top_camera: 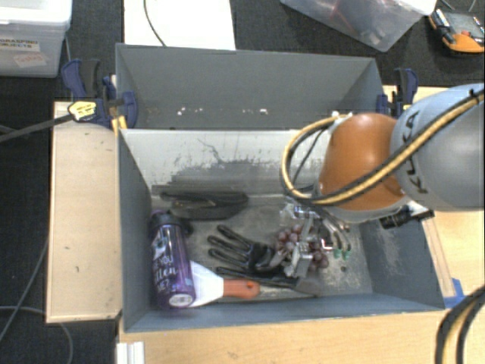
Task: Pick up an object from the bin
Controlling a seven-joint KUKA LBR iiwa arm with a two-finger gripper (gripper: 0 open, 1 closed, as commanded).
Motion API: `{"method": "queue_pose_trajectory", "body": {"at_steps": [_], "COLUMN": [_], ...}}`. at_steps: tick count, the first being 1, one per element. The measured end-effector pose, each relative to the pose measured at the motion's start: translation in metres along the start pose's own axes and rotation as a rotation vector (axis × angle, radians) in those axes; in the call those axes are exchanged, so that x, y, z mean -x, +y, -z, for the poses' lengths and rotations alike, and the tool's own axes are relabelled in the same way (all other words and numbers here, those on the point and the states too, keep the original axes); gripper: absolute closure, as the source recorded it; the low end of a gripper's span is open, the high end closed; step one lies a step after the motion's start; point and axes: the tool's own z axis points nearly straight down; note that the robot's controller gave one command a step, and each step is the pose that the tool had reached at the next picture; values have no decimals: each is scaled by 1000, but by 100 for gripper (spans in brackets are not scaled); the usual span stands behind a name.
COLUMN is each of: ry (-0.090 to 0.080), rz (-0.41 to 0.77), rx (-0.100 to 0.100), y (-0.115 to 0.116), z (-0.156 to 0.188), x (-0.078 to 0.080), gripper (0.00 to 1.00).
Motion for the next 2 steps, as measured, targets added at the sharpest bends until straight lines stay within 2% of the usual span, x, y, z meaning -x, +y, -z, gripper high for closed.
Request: {"method": "queue_pose_trajectory", "body": {"at_steps": [1,2], "ry": [-1,1], "rz": [-3,214], "rx": [0,2], "y": [-2,34], "z": [8,-12], "x": [-5,-13], "gripper": [0,0]}}
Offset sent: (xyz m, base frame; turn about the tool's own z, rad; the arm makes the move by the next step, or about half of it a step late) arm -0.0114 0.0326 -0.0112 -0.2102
